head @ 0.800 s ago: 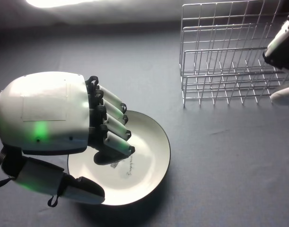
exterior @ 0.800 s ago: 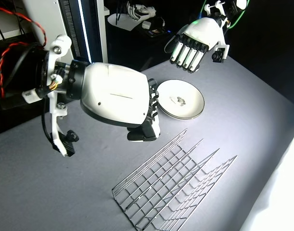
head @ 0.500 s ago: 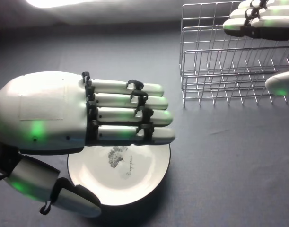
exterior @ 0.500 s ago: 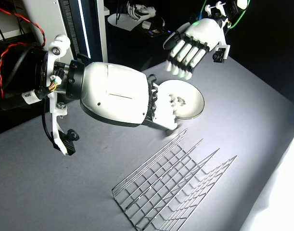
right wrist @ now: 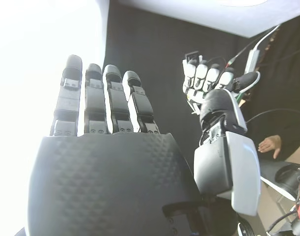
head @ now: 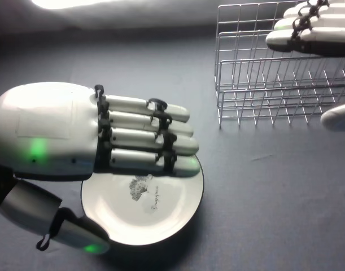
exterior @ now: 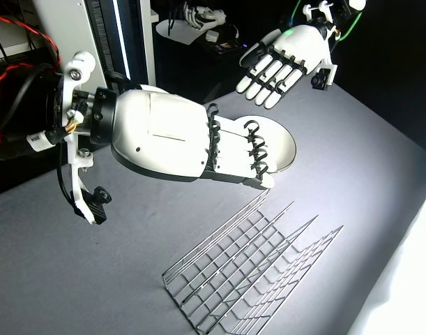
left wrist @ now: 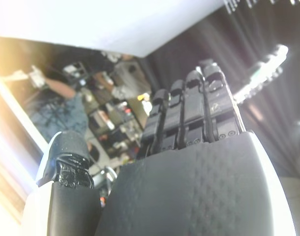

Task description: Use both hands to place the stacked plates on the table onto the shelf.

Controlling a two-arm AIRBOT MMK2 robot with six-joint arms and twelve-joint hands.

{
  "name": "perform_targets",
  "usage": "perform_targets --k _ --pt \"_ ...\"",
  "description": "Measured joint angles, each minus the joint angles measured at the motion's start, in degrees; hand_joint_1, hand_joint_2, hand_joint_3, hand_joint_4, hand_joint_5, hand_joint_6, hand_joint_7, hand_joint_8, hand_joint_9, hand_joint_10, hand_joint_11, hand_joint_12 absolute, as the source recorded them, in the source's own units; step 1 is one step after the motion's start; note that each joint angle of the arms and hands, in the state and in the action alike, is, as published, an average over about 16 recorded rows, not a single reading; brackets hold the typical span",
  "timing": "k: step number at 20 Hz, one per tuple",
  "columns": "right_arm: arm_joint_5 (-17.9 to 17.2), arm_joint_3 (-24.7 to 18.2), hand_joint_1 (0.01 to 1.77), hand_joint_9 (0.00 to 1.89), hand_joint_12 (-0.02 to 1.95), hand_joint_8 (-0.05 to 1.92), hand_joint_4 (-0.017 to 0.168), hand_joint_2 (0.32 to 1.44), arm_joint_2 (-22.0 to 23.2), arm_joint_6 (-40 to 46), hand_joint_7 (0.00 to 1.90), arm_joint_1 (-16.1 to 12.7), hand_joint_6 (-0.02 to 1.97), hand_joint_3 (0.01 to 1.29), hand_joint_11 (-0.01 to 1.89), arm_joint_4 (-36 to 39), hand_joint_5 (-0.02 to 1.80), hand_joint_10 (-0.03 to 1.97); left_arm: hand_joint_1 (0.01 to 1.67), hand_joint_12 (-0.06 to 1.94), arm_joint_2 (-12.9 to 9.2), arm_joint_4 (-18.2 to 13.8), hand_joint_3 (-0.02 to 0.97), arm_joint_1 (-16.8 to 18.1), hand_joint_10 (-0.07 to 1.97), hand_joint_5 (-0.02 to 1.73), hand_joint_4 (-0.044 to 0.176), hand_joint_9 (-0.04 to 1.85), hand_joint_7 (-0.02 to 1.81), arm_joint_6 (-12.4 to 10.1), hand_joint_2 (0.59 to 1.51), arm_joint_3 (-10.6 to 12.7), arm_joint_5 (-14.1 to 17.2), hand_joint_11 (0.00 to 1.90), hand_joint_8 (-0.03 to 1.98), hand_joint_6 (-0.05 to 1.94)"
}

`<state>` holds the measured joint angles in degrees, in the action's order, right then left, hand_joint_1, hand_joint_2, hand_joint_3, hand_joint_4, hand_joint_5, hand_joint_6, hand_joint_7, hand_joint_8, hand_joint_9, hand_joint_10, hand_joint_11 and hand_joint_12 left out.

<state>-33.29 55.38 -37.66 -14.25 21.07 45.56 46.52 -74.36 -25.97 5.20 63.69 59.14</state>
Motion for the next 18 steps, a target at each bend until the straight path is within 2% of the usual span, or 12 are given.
perform_targets --k 7,13,18 --pt "-0.6 -0.3 0.06 0.05 0.21 0.01 0.004 1.15 0.0 -0.2 0.05 0.2 0.02 0.02 0.01 0.1 0.06 0.00 0.03 -0.02 2.0 -9.9 0.022 0.6 0.01 0.02 0.000 0.02 0.02 -4.4 1.228 4.7 2.8 0.02 -0.01 0.02" --pt "-1.1 -0.5 0.04 0.05 0.22 0.01 0.004 1.14 0.0 -0.4 0.05 0.2 0.02 0.02 0.01 0.1 0.06 0.00 0.02 -0.01 4.5 -16.6 0.021 -0.1 0.01 0.02 -0.001 0.02 0.02 -5.7 1.219 10.0 4.9 0.02 -0.01 0.02" --pt "-1.7 -0.6 0.04 0.06 0.25 0.01 0.004 1.12 -0.1 -0.6 0.07 0.3 0.02 0.02 0.01 0.1 0.08 0.00 0.02 0.00 6.4 -19.4 0.021 -0.7 0.01 0.02 0.000 0.02 0.02 -6.1 1.213 14.0 5.6 0.02 -0.01 0.02"
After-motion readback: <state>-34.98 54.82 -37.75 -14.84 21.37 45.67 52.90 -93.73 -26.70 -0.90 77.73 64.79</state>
